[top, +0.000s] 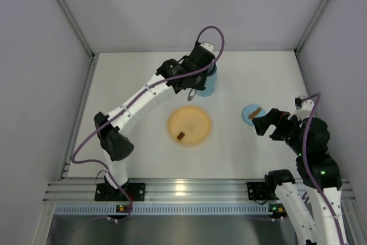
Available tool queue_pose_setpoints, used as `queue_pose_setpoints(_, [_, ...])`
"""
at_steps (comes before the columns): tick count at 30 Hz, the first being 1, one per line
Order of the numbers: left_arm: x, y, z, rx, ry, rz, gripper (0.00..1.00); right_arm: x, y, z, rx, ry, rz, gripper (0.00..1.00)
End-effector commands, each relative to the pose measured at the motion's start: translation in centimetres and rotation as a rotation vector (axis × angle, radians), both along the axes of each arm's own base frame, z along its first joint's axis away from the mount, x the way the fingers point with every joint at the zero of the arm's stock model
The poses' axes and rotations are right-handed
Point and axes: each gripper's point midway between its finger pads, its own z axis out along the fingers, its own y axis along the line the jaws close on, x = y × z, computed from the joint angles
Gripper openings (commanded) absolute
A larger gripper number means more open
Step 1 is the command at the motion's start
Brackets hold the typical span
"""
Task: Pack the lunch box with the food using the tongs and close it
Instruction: Place the fake food in the packing box.
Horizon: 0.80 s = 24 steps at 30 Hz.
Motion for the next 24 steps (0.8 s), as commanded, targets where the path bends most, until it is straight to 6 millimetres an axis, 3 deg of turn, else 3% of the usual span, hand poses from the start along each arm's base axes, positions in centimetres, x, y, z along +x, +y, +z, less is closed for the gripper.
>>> queue_pose_setpoints(1, [2.3,0.3,1.9,-0.026,-0.079,0.044,0.28,-0.1,-0.3,0.8,-0.004,-0.032,-0.013,1.0])
queue_pose_setpoints(11, [3.8,0.3,0.4,-0.02,-0.052,0.047,0.29,0.0,-0.2,0.6,-0.003,-0.029,-0.009,1.0])
queue_pose_setpoints(24, [3.8,0.4,0.7,-0.02,-0.054,0.038,0.48,-0.1,-0.2,0.6,0.0,-0.029,-0.006,0.99])
